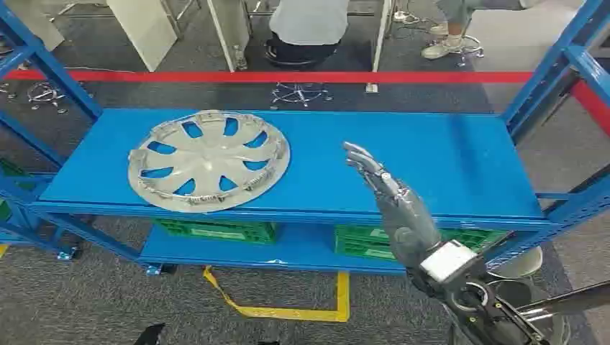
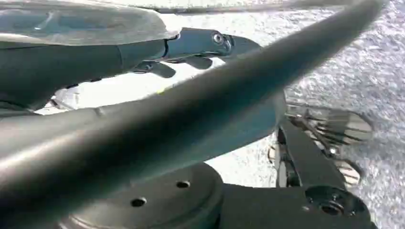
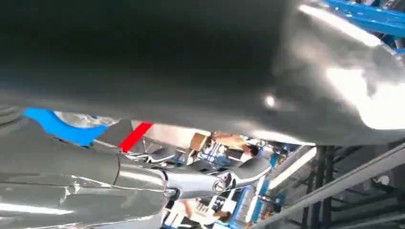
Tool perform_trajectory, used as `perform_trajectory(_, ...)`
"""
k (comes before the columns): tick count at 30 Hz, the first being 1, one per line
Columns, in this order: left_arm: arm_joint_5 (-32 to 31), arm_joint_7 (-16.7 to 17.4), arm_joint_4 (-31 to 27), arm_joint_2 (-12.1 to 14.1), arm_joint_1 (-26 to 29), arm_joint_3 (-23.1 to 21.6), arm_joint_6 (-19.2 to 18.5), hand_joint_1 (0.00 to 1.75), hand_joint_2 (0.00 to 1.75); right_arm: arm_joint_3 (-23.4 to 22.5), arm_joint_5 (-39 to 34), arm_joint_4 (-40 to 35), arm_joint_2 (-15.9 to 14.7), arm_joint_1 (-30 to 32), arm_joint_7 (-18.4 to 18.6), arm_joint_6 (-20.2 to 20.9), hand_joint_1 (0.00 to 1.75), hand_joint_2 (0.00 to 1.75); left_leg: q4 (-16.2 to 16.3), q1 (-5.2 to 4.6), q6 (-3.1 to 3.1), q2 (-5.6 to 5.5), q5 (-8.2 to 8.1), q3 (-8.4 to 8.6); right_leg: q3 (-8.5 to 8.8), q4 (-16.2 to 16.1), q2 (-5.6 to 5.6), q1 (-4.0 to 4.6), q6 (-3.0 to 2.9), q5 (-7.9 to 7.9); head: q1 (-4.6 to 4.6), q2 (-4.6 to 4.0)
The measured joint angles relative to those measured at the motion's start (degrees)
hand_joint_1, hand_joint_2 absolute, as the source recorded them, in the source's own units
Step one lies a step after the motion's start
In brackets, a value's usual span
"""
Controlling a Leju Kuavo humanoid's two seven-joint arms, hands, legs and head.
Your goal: Take the parts from the cabinet and place them on the table.
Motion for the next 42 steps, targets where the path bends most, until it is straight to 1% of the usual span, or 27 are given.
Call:
perform_trajectory(2, -0.02, 0.00, 0.00, 0.13, -0.12, 0.00, 0.00, 0.00, 0.00, 0.00, 0.00, 0.07, 0.00, -0.04, 0.02, 0.00, 0.00, 0.00, -10.47, 0.25, -0.04, 0.44, 5.30, 5.12, 0.22, 0.01, -0.18, -0.14, 0.23, -0.14, -0.39, 0.00)
perform_trajectory(3, -0.02, 0.00, 0.00, 0.11, -0.20, 0.00, 0.00, 0.00, 0.00, 0.02, 0.00, 0.07, 0.00, -0.08, 0.02, 0.00, 0.00, 0.00, -15.09, 0.28, 0.06, 1.18, 6.85, 7.54, 0.33, 0.01, -0.26, -0.09, 0.45, -0.24, -0.65, 0.00)
perform_trajectory(4, -0.02, -0.02, -0.02, 0.11, -0.42, 0.00, 0.00, 0.00, 0.00, 0.00, 0.00, 0.07, 0.00, -0.07, 0.02, 0.00, 0.00, 0.00, -16.71, -0.20, 0.25, 1.47, 6.30, 8.08, 0.18, 0.21, -0.29, 0.31, 0.91, -0.45, -1.11, 0.00)
perform_trajectory(7, 0.00, 0.00, 0.00, 0.11, -0.35, 0.00, 0.02, 0.00, 0.00, 0.20, -0.02, 0.07, 0.00, -0.09, 0.04, 0.09, 0.00, 0.00, -16.43, -0.52, 1.39, 0.98, 6.15, 7.85, 0.51, -0.21, -0.55, 0.08, 1.91, -0.42, -0.52, 0.00)
perform_trajectory(9, -0.02, 0.00, 0.00, 0.09, -0.26, 0.00, 0.02, 0.00, 0.00, 0.26, -0.07, 0.07, 0.00, -0.08, 0.04, 0.02, 0.00, 0.00, -17.19, -0.06, 2.21, 0.88, 6.56, 8.45, 0.10, 0.80, -0.22, -0.14, 2.57, -1.37, -0.17, 0.00)
perform_trajectory(10, 0.00, 0.00, 0.00, 0.07, -0.29, 0.00, 0.02, 0.00, 0.00, 0.28, -0.07, 0.07, 0.00, -0.16, 0.04, 0.00, 0.00, 0.00, -17.19, -0.10, 2.66, 0.82, 6.43, 8.54, -1.18, 3.87, 0.10, -0.07, 2.52, -3.45, 0.22, 0.00)
perform_trajectory(12, 0.00, 0.00, 0.00, 0.11, -0.31, 0.02, 0.02, 0.00, 0.00, 0.44, -0.07, 0.11, 0.00, -0.04, 0.04, 0.00, 0.00, 0.00, -17.17, -0.31, 3.12, 0.72, 6.33, 8.58, -6.01, 14.33, 0.45, -0.08, 2.57, -8.17, 1.20, 0.00)
perform_trajectory(13, -0.02, 0.00, 0.00, 0.13, -0.24, 0.02, 0.07, 0.00, 0.00, 0.50, -0.07, 0.15, 0.00, 0.00, 0.05, 0.00, 0.00, 0.00, -17.13, -0.43, 3.19, 0.58, 6.28, 8.60, -8.02, 18.40, 0.51, -0.08, 2.62, -9.42, 1.44, 0.00)
perform_trajectory(14, 0.00, 0.00, 0.00, 0.13, -0.16, 0.02, 0.07, 0.00, 0.00, 0.52, -0.07, 0.20, 0.00, 0.07, 0.04, 0.00, 0.00, 0.00, -17.13, -0.51, 3.23, 0.38, 6.24, 8.69, -8.98, 20.02, 0.51, -0.08, 2.58, -9.26, 1.55, 0.00)
perform_trajectory(16, 0.00, 0.00, 0.00, 0.11, -0.15, 0.00, 0.07, 0.00, 0.00, 0.50, -0.07, 0.22, -0.02, 0.06, 0.07, 0.00, 0.00, 0.00, -17.09, -0.55, 3.22, -0.15, 6.10, 8.99, -6.87, 14.84, 0.57, -0.08, 2.31, -5.13, 1.97, 0.00)
perform_trajectory(18, 0.00, 0.00, 0.00, -0.02, -0.21, 0.00, 0.07, 0.00, 0.00, 0.57, -0.09, 0.22, -0.02, -0.12, 0.07, 0.00, 0.00, 0.00, -16.94, -0.55, 2.85, -0.77, 5.78, 9.33, -2.22, 4.23, 1.38, -0.08, 1.81, 0.35, 2.60, 0.00)
perform_trajectory(19, 0.00, 0.00, 0.00, -0.11, -0.24, 0.00, 0.02, 0.00, 0.00, 0.57, -0.09, 0.24, -0.02, -0.13, 0.07, 0.00, 0.00, 0.00, -16.74, -0.84, 2.60, -0.93, 5.62, 9.19, -1.19, 2.01, 2.47, 0.02, 1.59, 0.04, 2.78, 0.00)
perform_trajectory(20, 0.00, 0.00, 0.00, -0.11, -0.33, 0.00, 0.00, 0.00, 0.00, 0.59, -0.07, 0.20, 0.00, -0.16, 0.09, 0.04, 0.00, 0.00, -16.33, -0.92, 2.42, -1.22, 5.60, 8.81, -0.17, 0.44, 2.30, -0.15, 1.65, -0.32, 2.75, 0.00)
perform_trajectory(22, 0.04, 0.00, 0.00, -0.09, -0.15, 0.00, 0.00, 0.00, 0.00, 0.68, -0.09, 0.33, -0.02, -0.14, 0.15, 0.20, 0.00, 0.00, -16.63, -0.57, 1.70, -1.49, 6.08, 8.36, -0.60, 0.91, 2.13, 0.13, 1.39, -0.15, 2.36, 0.00)
perform_trajectory(24, 0.11, 0.00, 0.00, 0.00, 0.01, -0.02, 0.00, 0.00, 0.00, 0.76, -0.09, 0.42, 0.00, -0.36, 0.13, 0.17, 0.00, 0.00, -16.06, -0.40, 1.13, -1.51, 5.45, 8.29, -0.17, -0.02, 1.51, -0.28, 0.60, 0.41, 2.34, 0.00)
perform_trajectory(25, 0.15, 0.00, 0.00, -0.11, -0.08, -0.04, 0.00, 0.00, 0.00, 0.79, -0.09, 0.42, 0.00, -0.40, 0.11, 0.26, 0.00, 0.00, -13.89, -0.48, 0.76, -0.84, 3.97, 7.36, -0.01, -0.28, 1.33, -0.18, 0.41, 0.52, 1.92, 0.00)
perform_trajectory(27, 0.20, -0.04, 0.00, -0.11, -0.28, -0.02, 0.00, 0.00, 0.00, 0.81, -0.11, 0.44, 0.00, -0.39, 0.13, 0.26, 0.00, 0.00, -4.69, -0.19, 0.22, -0.45, -0.42, 2.72, -0.11, -0.30, 0.53, -0.10, 0.22, 0.56, 0.88, 0.00)
perform_trajectory(29, 0.35, -0.04, 0.00, -0.13, -0.06, -0.04, 0.00, 0.00, 0.00, 0.85, -0.11, 0.63, 0.00, -0.37, 0.13, 0.26, 0.00, 0.00, 2.36, -0.06, -0.14, -0.28, -2.28, -1.10, -0.18, -0.30, -0.12, -0.08, 0.15, 0.50, 0.59, 0.00)
perform_trajectory(30, 0.39, -0.04, 0.00, -0.11, 0.03, -0.02, 0.02, 0.00, 0.00, 0.87, -0.11, 0.70, 0.00, -0.37, 0.15, 0.26, 0.00, 0.00, 1.78, 0.02, -0.21, -0.19, -1.17, -0.99, -0.11, -0.30, -0.38, -0.12, 0.17, 0.48, 0.29, 0.00)
perform_trajectory(31, 0.42, -0.04, 0.00, -0.07, 0.09, -0.04, 0.02, 0.00, 0.00, 0.87, -0.11, 0.72, 0.00, -0.39, 0.15, 0.26, 0.00, 0.00, -1.25, 0.09, -0.23, -0.02, 0.87, 0.36, -0.08, -0.30, -0.58, -0.15, 0.18, 0.43, 0.11, 0.00)
perform_trajectory(33, 0.42, -0.04, 0.00, 0.15, 0.04, -0.04, 0.04, 0.00, 0.00, 0.90, -0.11, 0.70, 0.00, -0.41, 0.15, 0.26, 0.00, 0.00, -11.94, 0.18, -0.05, 0.90, 5.72, 5.79, 0.14, -0.30, -0.99, -0.19, 0.37, 0.32, -0.30, 0.00)
perform_trajectory(34, 0.44, -0.04, 0.00, 0.15, -0.09, -0.02, 0.07, 0.00, 0.00, 0.90, -0.11, 0.70, 0.00, -0.43, 0.15, 0.26, 0.00, 0.00, -16.09, 0.14, 0.16, 2.43, 6.52, 8.01, 0.22, -0.27, -1.14, 0.05, 0.65, 0.21, -0.66, 0.00)
perform_trajectory(35, 0.44, -0.07, 0.00, 0.20, -0.25, -0.02, 0.07, 0.00, 0.00, 0.90, -0.11, 0.70, 0.00, -0.44, 0.15, 0.26, 0.00, 0.00, -16.89, -0.20, 0.64, 2.06, 6.55, 8.01, 0.11, -0.09, -1.23, 0.38, 1.10, -0.05, -1.01, 0.00)
perform_trajectory(38, 0.50, -0.07, 0.00, 0.17, -0.10, -0.02, 0.07, 0.00, 0.00, 1.05, -0.09, 0.70, 0.00, -0.45, 0.15, 0.28, 0.00, 0.00, -16.70, -0.62, 1.65, 1.31, 6.40, 7.84, 0.52, -0.48, -1.75, 0.22, 2.12, -0.02, -0.28, 0.00)
perform_trajectory(39, 0.50, -0.04, 0.00, 0.17, -0.10, -0.02, 0.09, 0.00, 0.00, 1.03, -0.11, 0.68, 0.00, -0.49, 0.15, 0.28, 0.00, 0.00, -17.29, -0.02, 2.25, 1.08, 6.79, 8.21, 0.50, -0.31, -1.84, 0.15, 2.53, -0.33, -0.20, 0.00)
perform_trajectory(40, 0.50, -0.04, 0.00, 0.15, -0.09, -0.02, 0.09, 0.00, 0.00, 1.01, -0.11, 0.68, 0.00, -0.48, 0.15, 0.26, 0.00, 0.00, -17.45, -0.09, 2.39, 0.97, 6.80, 8.44, -0.29, 1.17, -0.93, -0.01, 2.66, -1.49, 0.02, 0.00)
perform_trajectory(42, 0.50, -0.04, 0.00, 0.17, -0.21, -0.02, 0.09, 0.00, 0.00, 1.03, -0.09, 0.68, 0.00, -0.50, 0.09, 0.26, 0.00, 0.00, -17.40, -0.19, 2.95, 0.68, 6.73, 8.47, -3.83, 9.58, 0.01, -0.11, 2.65, -6.18, 1.11, 0.00)
